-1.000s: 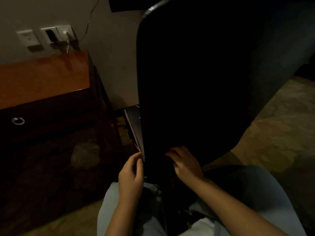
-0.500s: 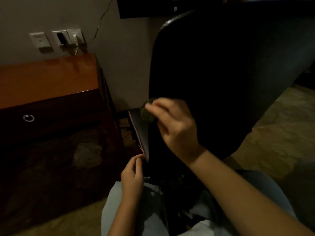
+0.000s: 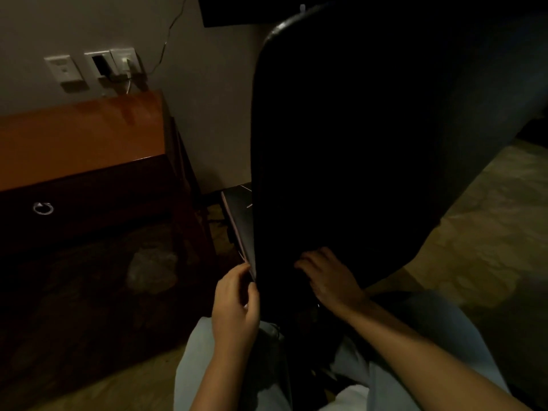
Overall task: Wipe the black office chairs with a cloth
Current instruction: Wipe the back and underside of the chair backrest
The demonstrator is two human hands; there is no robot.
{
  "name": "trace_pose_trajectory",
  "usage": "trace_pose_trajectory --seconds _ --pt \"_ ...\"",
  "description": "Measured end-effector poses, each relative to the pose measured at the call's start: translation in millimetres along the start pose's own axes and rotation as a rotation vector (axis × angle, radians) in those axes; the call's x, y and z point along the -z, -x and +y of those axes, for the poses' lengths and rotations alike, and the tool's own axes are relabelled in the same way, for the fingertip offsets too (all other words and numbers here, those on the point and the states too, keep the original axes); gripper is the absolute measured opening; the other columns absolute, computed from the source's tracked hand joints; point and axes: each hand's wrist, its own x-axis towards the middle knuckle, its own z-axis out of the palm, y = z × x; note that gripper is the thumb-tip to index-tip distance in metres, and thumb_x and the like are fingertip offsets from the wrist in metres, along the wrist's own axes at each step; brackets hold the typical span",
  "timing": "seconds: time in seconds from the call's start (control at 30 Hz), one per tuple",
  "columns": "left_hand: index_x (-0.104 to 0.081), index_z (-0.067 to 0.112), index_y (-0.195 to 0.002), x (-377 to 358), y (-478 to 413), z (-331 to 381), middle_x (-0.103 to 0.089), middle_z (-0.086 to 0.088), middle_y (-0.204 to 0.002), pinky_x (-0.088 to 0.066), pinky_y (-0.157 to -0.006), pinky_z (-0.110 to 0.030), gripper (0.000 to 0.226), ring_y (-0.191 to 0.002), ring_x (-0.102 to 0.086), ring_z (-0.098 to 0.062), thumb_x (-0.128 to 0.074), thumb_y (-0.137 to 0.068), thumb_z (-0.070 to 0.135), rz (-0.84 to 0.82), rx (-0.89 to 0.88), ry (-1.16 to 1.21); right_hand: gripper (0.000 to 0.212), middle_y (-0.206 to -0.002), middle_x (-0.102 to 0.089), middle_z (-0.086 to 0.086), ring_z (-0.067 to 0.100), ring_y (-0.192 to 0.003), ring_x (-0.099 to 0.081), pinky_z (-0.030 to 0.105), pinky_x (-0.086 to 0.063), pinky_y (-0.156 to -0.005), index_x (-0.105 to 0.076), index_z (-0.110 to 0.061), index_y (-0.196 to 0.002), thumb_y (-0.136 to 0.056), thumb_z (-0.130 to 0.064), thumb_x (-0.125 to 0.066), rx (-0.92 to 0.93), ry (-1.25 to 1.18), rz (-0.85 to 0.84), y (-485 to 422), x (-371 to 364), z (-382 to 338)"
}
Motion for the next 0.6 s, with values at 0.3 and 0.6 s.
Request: trace_pose_trajectory --seconds 0.3,0.6 --pt "-0.033 0.022 -0.145 -27 3 20 -0.021 -0.004 -0.156 -0.041 -0.106 -0.045 0.058 -0.14 -0.032 -0.021 -0.048 -0.09 0.038 -0.042 -0.267 -0.125 0.033 -0.112 -0.053 0.023 0.032 -0.102 -0.053 0.02 -0.035 -0.082 -0.053 -0.005 -0.111 -0.079 -0.011 -0.057 -0.767 -0.356 0.478 29 31 61" --pt "-0.029 0.019 -0.148 -32 8 18 -0.011 -0.011 -0.16 -0.051 -0.095 -0.05 0.069 -0.143 -0.024 -0.024 -0.05 -0.086 0.037 -0.074 -0.27 -0.289 0.038 -0.113 -0.054 0.006 0.017 -0.105 -0.047 0.021 -0.036 -0.089 -0.048 -0.023 -0.108 -0.07 -0.018 -0.05 -0.441 -0.341 0.284 -4 -8 -35"
